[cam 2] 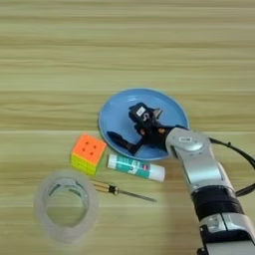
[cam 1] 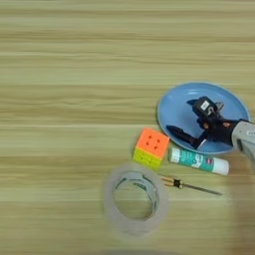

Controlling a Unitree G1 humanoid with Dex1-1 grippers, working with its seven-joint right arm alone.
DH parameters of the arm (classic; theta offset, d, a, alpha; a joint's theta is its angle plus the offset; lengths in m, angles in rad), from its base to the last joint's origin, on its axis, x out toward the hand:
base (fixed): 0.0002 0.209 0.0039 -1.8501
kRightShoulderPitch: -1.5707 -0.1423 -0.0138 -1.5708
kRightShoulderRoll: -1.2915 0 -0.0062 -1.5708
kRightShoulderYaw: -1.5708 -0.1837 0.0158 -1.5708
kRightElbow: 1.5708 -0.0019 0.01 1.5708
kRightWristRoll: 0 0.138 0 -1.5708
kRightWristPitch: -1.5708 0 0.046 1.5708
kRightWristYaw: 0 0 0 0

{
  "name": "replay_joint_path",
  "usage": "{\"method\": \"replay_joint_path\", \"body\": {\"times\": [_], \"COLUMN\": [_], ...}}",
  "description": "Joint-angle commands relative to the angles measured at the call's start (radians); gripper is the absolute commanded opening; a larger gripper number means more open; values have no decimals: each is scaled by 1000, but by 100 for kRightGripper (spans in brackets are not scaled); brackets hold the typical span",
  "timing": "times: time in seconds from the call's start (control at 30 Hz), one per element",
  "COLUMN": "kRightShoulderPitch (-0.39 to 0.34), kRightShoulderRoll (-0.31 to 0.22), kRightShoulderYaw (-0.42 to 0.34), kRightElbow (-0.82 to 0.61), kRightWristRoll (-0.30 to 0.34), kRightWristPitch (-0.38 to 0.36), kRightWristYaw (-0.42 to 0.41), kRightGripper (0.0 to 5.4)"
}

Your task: Move the objects on the table

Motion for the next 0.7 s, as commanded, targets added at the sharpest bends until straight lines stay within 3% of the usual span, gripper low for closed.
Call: {"method": "replay_joint_path", "body": {"times": [0.03,0.2,0.7], "kRightShoulderPitch": [-40,-43,-87], "kRightShoulderRoll": [-7,8,137], "kRightShoulderYaw": [-9,-3,55], "kRightElbow": [-54,-57,-32], "kRightWristRoll": [31,42,51], "kRightWristPitch": [26,49,67], "kRightWristYaw": [14,27,32], "kRightGripper": [539,539,539]}}
